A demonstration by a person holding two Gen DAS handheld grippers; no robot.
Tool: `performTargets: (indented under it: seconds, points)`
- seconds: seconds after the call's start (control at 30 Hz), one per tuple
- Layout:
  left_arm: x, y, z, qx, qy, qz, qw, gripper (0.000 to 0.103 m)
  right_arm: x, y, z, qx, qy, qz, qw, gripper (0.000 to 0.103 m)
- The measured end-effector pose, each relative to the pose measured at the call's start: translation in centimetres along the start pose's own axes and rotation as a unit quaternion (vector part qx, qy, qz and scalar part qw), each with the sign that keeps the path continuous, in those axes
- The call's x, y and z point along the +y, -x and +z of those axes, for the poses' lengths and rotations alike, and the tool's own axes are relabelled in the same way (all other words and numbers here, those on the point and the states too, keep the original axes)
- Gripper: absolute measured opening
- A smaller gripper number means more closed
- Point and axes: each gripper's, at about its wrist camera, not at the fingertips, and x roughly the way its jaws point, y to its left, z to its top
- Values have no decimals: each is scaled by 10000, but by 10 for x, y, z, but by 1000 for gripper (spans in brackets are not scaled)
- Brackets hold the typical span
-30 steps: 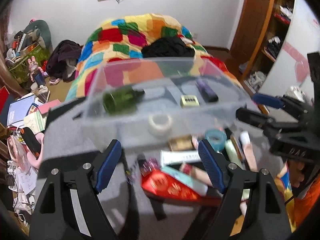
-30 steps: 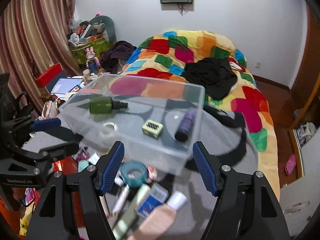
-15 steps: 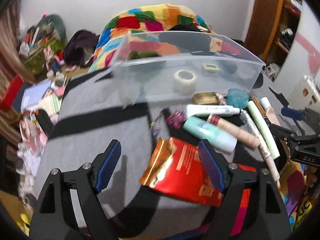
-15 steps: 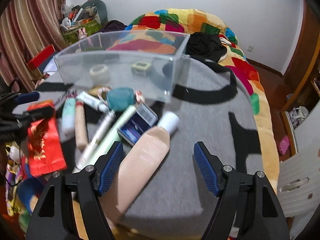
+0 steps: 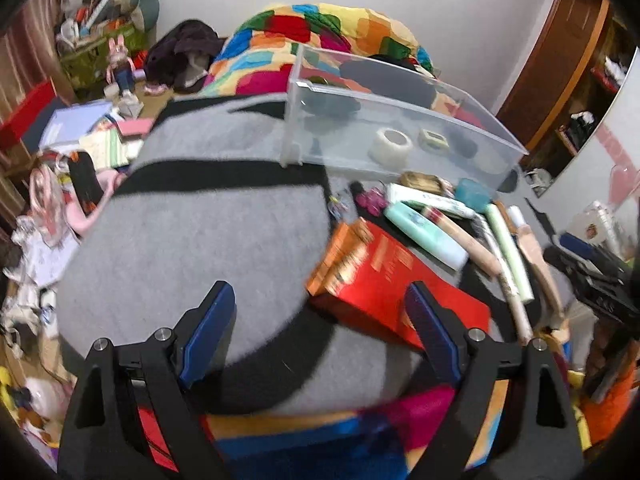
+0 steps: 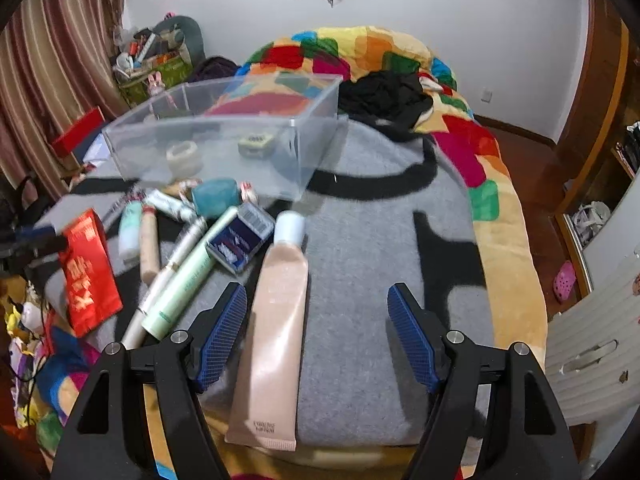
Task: Organize objects
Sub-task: 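Grasp the red packet with the left gripper while the right grasps the beige cosmetic tube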
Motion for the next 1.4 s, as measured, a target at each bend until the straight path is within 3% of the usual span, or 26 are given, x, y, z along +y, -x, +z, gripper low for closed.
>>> performTargets:
  seconds: [0.1, 0.27, 0.5, 0.7, 0.9, 1.03, 1.23, 1.4]
  points:
    - [-3, -4, -8, 161, 156, -336, 9992, 88, 2, -10, 8, 26, 36, -52, 10000, 70]
    - [-20, -10, 1, 233, 26, -407, 9989, 90, 5, -29, 14, 147, 35, 52, 9999, 69]
    - [-47, -39, 27, 444, -143, -399, 9981, 90, 1, -37, 2, 227, -40, 176, 9996, 53]
    - [-69, -56, 35, 406, -510, 31, 9979, 90, -4, -35, 0, 146, -69, 161, 9997, 44]
    - [-62, -46, 24, 167, -774, 111, 9968, 90, -7, -33, -2, 98, -40, 125, 9999, 32]
    - [-45, -39, 15, 174, -951, 291, 9949, 89, -10, -30, -5, 110, -90, 257, 9996, 31]
    - [-20, -34, 16, 322, -787, 417, 9955, 89, -3, -25, -7, 147, 92, 404, 9990, 31]
    - [-35, -37, 25, 211, -919, 366, 9949, 89, -6, -31, 5, 164, 2, 366, 9992, 31]
